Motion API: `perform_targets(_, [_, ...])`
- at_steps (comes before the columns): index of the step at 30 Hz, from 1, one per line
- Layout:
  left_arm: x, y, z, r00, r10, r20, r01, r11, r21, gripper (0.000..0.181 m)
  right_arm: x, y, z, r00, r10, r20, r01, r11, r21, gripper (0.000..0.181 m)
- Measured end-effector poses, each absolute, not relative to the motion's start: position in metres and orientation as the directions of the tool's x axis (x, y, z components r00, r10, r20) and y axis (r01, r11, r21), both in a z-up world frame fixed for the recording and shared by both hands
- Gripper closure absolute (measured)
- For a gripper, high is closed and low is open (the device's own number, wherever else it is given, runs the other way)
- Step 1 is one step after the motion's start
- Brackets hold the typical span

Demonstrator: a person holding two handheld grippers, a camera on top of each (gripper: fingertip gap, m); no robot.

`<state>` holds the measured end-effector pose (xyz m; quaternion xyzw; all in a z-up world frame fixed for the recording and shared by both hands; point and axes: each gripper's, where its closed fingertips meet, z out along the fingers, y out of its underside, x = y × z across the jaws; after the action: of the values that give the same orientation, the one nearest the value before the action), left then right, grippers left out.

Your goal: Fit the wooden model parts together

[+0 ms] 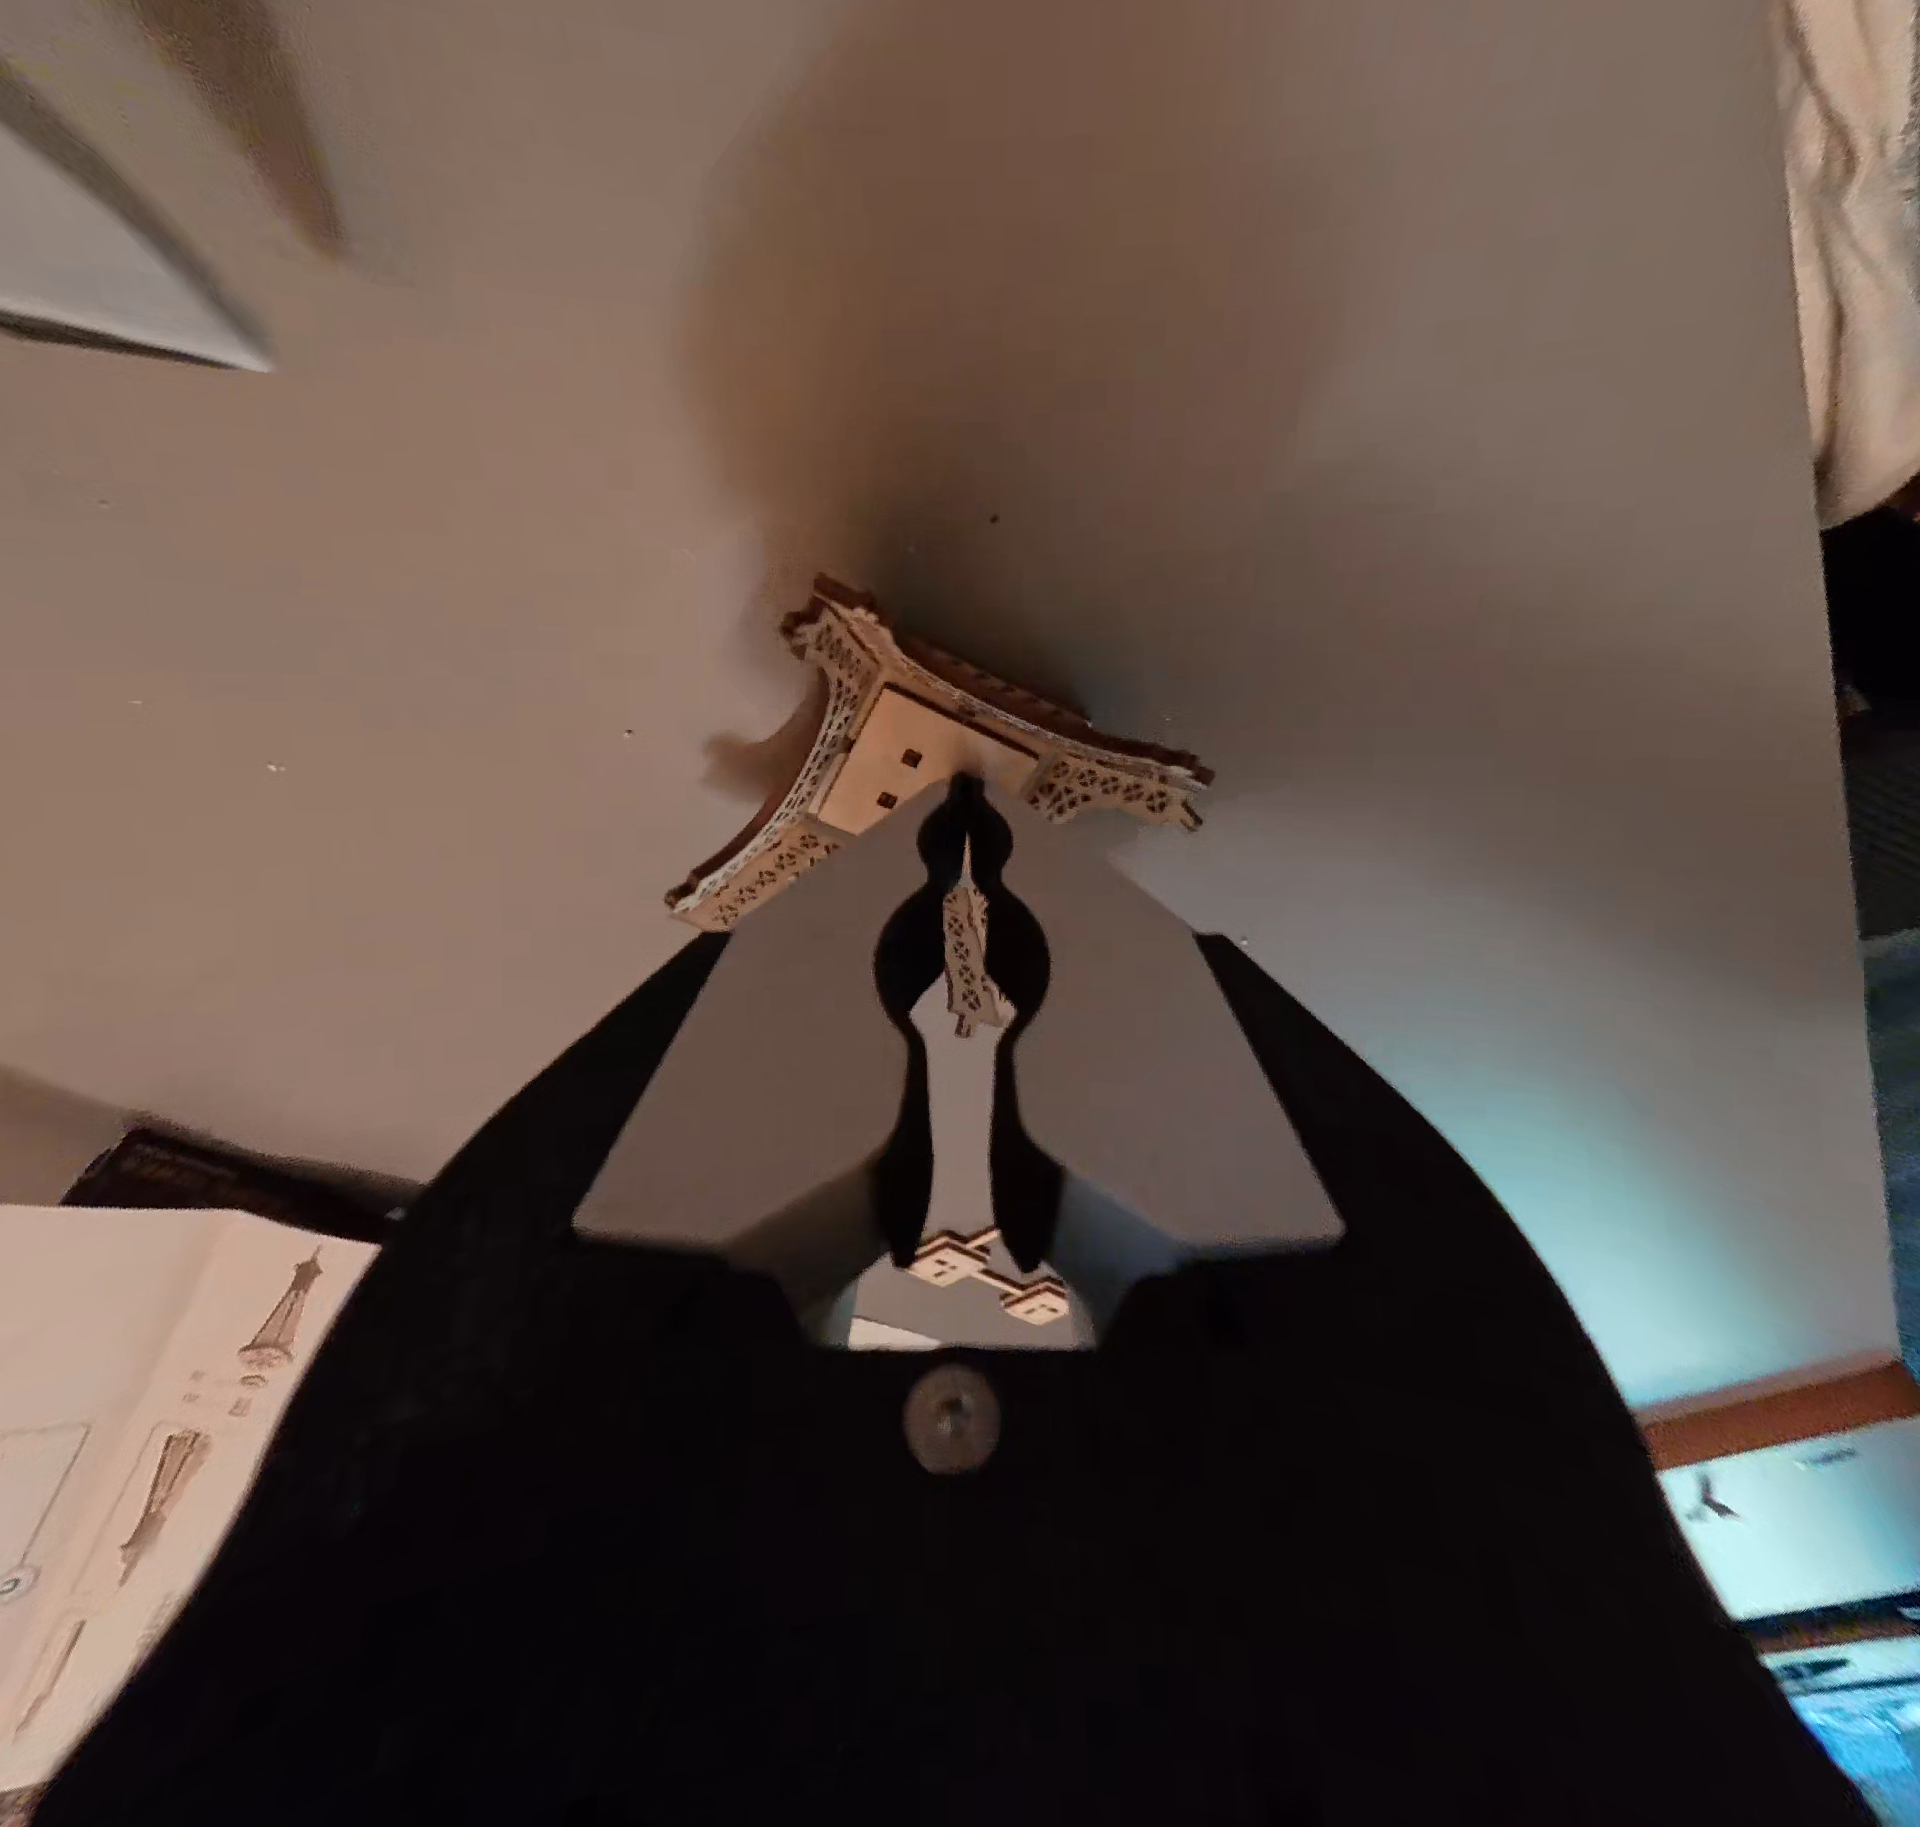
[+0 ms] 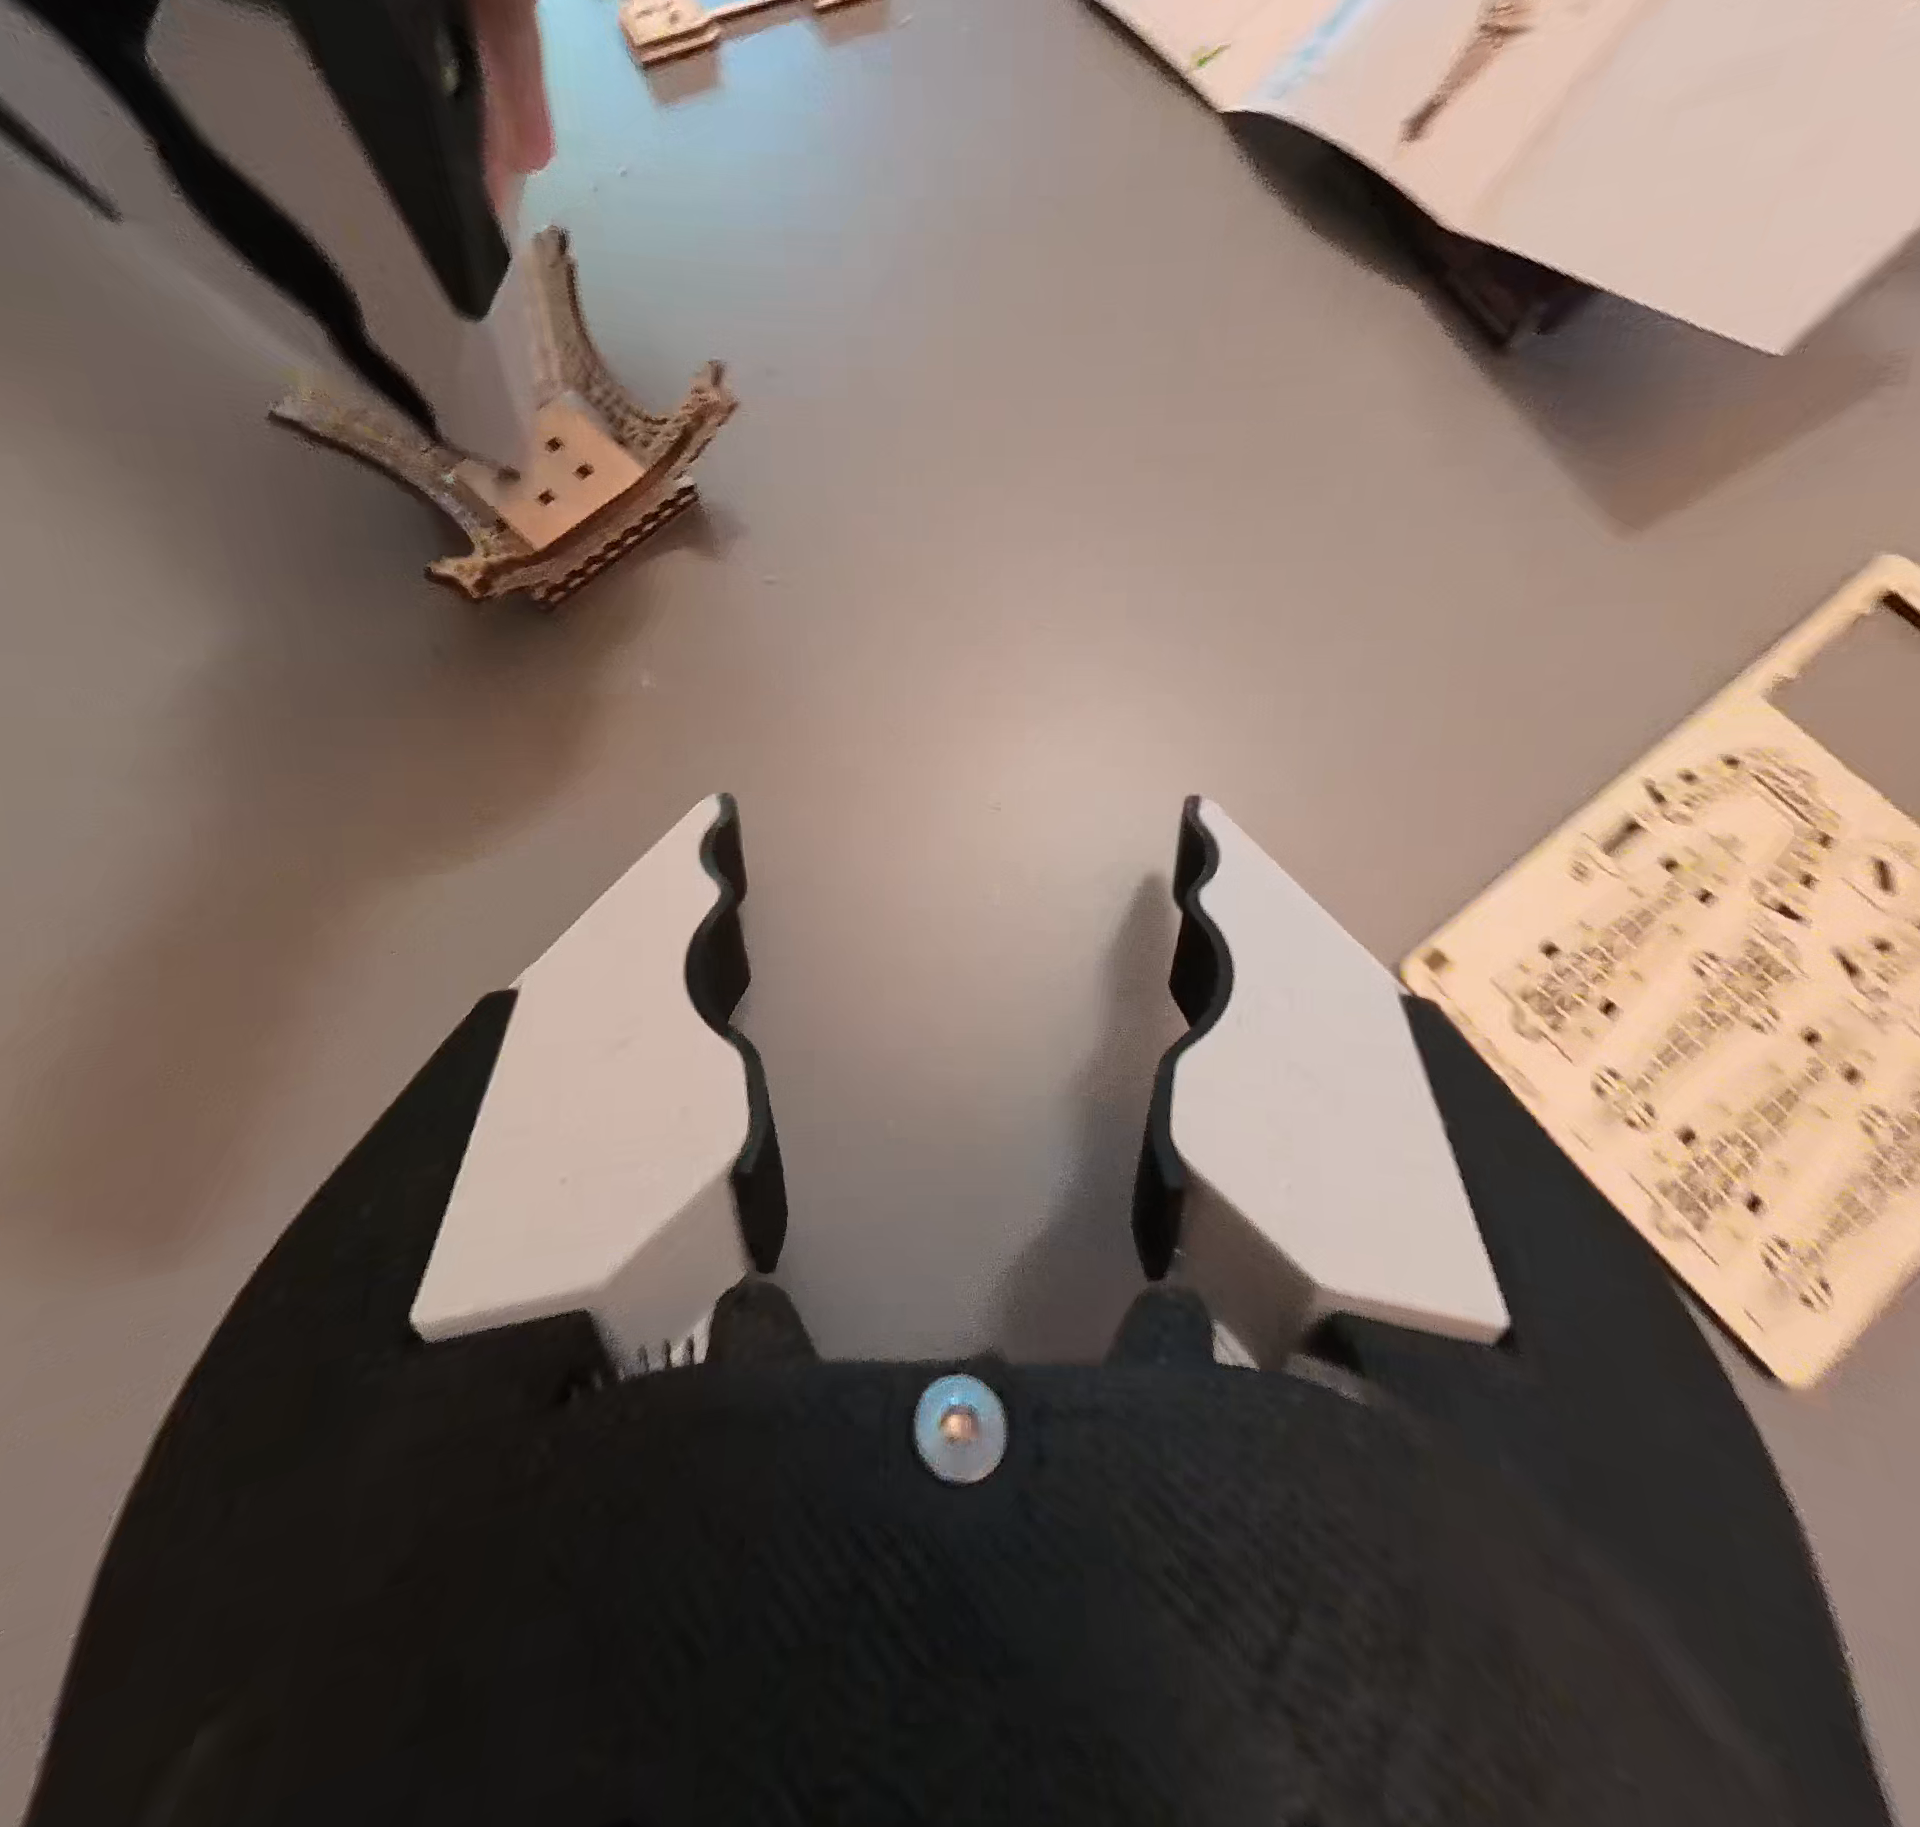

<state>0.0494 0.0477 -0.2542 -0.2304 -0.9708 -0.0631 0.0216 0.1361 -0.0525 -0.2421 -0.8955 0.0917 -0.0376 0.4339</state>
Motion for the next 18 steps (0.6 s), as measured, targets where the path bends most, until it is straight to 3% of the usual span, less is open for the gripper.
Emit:
perform_targets(10, [0.049,0.047,-0.255,-0.917,0.384,0.108,0.399,0.882,0.251,0.181,0.157,-0.08,-0.235,0.945,-0.322,-0.063,-0.235,-0.532,-0.814,0.102])
perform_targets(18, [0.049,0.046,-0.255,-0.914,0.376,0.151,0.404,0.875,0.265,0.181,0.151,-0.082,-0.236,0.945,-0.316,-0.087,-0.249,-0.52,-0.817,0.102])
